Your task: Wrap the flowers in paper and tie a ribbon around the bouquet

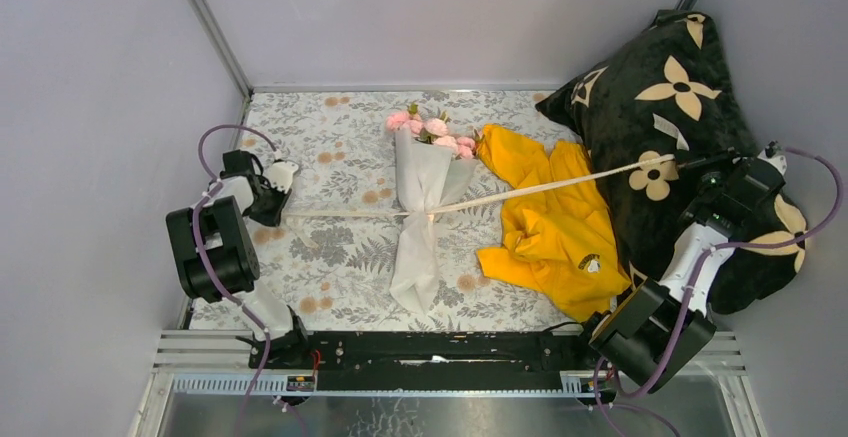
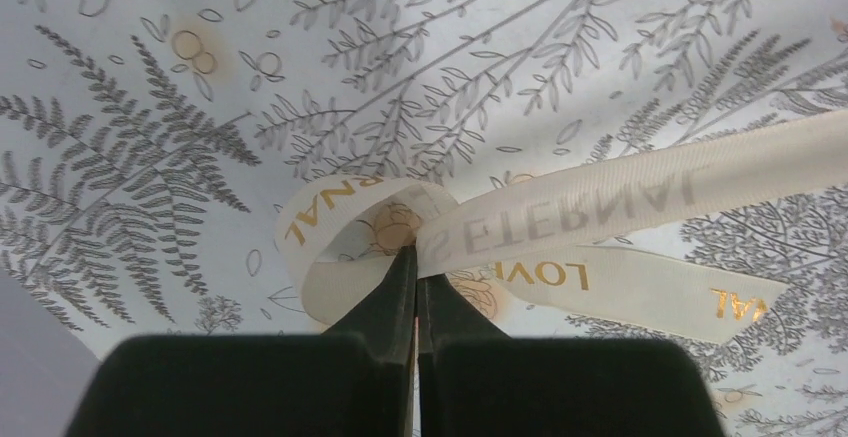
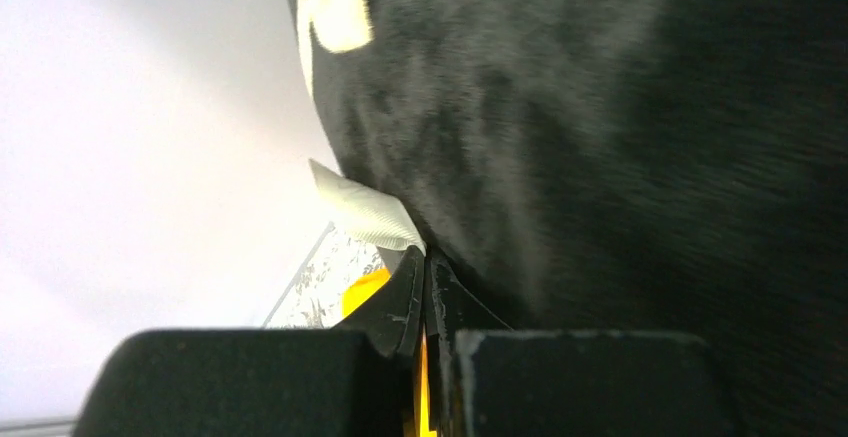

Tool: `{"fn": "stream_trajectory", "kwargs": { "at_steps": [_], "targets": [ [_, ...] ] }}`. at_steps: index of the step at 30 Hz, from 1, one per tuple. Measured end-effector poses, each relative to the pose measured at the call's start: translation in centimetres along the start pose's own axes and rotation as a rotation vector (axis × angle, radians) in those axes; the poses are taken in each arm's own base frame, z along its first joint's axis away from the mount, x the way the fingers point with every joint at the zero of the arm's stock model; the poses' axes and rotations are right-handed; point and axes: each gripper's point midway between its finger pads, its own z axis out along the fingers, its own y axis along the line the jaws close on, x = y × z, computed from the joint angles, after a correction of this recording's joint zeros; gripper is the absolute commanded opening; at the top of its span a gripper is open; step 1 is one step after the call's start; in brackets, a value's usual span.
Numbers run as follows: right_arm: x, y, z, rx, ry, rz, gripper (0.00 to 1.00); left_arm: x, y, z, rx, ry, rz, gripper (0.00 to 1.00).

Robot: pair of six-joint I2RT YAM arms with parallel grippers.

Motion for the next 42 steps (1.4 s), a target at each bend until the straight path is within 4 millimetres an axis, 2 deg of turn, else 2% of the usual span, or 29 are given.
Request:
{"fn": "stream_trajectory", "kwargs": {
  "at_steps": [4,7,8,10,12,14,17,18,19,20,21,22,23,24,25,26,27,29,31,33,35,37,41,42],
  "targets": [
    [0.3,1.2,0.6,-0.027,0.018,-0.041,0.00,-0.3,0.7,0.2,-0.011,0.007,-0.002,0.00],
    [0.9,1.7,0.9,-0.023,0.041,-0.086,0.00,-0.7,0.5,0.2,-0.001,0.011,0.002,0.00],
    [1.3,2.4,1.2,-0.024,0.056,-0.114,0.00,-1.0,0.3,0.1,0.006,0.015,0.008,0.00],
    [3.0,5.5,1.8,-0.084,0.103,-0.190,0.00,-2.5,-0.9,-0.4,0.036,0.022,0.023,0.00],
    [6.0,9.9,1.7,-0.186,0.173,-0.278,0.00,-6.6,-3.2,-1.3,0.092,-0.019,0.078,0.00],
    [10.1,14.9,0.6,-0.320,0.264,-0.367,0.00,-12.6,-6.6,-3.3,0.157,-0.106,0.159,0.00],
    [17.0,21.3,-2.4,-0.521,0.419,-0.488,0.00,-21.5,-12.8,-8.1,0.256,-0.282,0.299,0.00],
    [19.2,22.7,-3.6,-0.581,0.474,-0.518,0.00,-23.9,-15.3,-10.2,0.299,-0.344,0.346,0.00],
    [21.5,23.8,-5.0,-0.638,0.533,-0.547,0.00,-25.3,-17.3,-11.9,0.336,-0.387,0.380,0.00],
    [24.9,24.8,-7.2,-0.714,0.635,-0.584,0.00,-26.5,-19.5,-13.9,0.380,-0.430,0.416,0.00],
    [25.5,24.8,-7.6,-0.724,0.655,-0.592,0.00,-27.3,-21.6,-16.1,0.425,-0.471,0.446,0.00],
    [27.2,24.8,-8.6,-0.743,0.708,-0.606,0.00,-27.5,-23.2,-17.9,0.462,-0.500,0.466,0.00],
    [28.3,24.5,-9.3,-0.744,0.750,-0.612,0.06,-27.5,-24.5,-19.9,0.496,-0.529,0.481,0.00],
    [29.2,24.0,-9.9,-0.740,0.789,-0.617,0.22,-27.3,-25.4,-21.8,0.522,-0.553,0.486,0.00],
    [29.9,23.2,-10.2,-0.720,0.822,-0.623,0.44,-27.1,-25.8,-23.2,0.536,-0.572,0.486,0.00],
    [30.5,22.2,-10.3,-0.679,0.854,-0.634,0.76,-26.9,-26.2,-25.0,0.553,-0.594,0.482,0.00],
    [31.0,20.9,-10.1,-0.621,0.880,-0.647,0.96,-26.9,-26.4,-26.2,0.562,-0.615,0.478,0.00],
    [31.6,17.4,-8.9,-0.458,0.916,-0.710,1.00,-26.7,-26.9,-28.7,0.584,-0.651,0.474,0.00],
    [32.0,13.5,-7.8,-0.294,0.945,-0.794,1.00,-26.1,-27.3,-29.8,0.608,-0.655,0.462,0.00],
    [31.6,11.7,-7.8,-0.226,0.951,-0.865,1.00,-25.5,-27.8,-30.3,0.633,-0.642,0.446,0.00],
    [31.4,12.8,-8.6,-0.307,0.910,-0.936,1.00,-25.1,-28.0,-30.3,0.650,-0.619,0.425,0.00],
    [32.2,16.2,-11.0,-0.528,0.855,-0.996,0.99,-24.8,-28.0,-30.2,0.656,-0.603,0.409,0.00],
    [35.3,22.8,-18.1,-1.051,0.777,-1.001,0.79,-24.5,-28.1,-30.1,0.661,-0.586,0.389,0.00],
    [35.9,23.6,-19.0,-1.118,0.768,-0.992,0.74,-24.4,-28.1,-30.0,0.661,-0.580,0.383,0.00]
  ]
}}
